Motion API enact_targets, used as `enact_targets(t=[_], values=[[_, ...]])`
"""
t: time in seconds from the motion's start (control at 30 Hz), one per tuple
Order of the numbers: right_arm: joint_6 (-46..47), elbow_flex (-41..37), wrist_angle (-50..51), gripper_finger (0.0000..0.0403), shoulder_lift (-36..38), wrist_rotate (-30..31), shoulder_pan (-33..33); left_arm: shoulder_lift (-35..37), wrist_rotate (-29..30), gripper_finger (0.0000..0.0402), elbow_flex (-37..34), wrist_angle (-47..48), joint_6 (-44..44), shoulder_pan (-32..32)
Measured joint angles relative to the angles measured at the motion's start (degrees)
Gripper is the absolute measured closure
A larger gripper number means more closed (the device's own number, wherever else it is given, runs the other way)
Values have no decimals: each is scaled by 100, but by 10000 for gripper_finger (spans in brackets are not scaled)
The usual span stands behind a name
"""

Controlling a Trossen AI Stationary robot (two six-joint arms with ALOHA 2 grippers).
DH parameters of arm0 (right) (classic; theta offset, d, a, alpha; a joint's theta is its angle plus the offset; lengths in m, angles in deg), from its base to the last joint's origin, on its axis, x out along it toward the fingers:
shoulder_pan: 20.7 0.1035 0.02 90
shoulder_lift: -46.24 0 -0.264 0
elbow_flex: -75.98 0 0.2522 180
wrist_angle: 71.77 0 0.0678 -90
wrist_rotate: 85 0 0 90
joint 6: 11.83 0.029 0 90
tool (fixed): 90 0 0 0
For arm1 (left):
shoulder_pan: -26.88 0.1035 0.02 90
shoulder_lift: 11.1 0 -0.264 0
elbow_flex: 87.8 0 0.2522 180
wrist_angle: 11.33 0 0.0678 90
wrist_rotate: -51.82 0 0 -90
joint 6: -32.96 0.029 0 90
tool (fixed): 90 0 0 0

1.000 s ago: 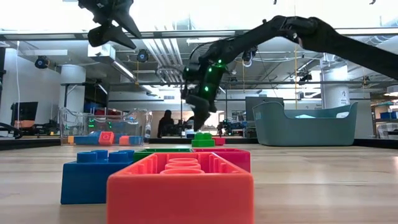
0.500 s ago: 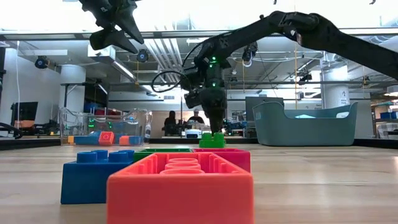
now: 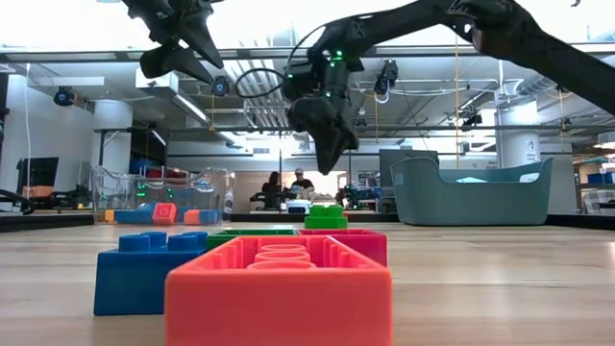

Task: Sort blocks by size
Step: Put the big green game piece into the blue bin

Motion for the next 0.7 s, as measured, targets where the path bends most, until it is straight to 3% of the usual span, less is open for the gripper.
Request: enact_targets(t=[0.1,0.23,0.4,0.57,0.7], values=[[70,-68,-8,277,0,62,247,0,0,231,0,-3,29,0],[332,-222,-140,201,9,624,467,0,-3,231,0,-9,116,0],[591,-717,-433,132,-157,585,462,-24,-3,231,0,-26,215,0],[618,-1455,-1097,112,-197,590,463,-22,-3,231,0,-26,224,0],[696,-1919,-1611,134,-155,670,476,-26,-3,231,0,-26,240,0]])
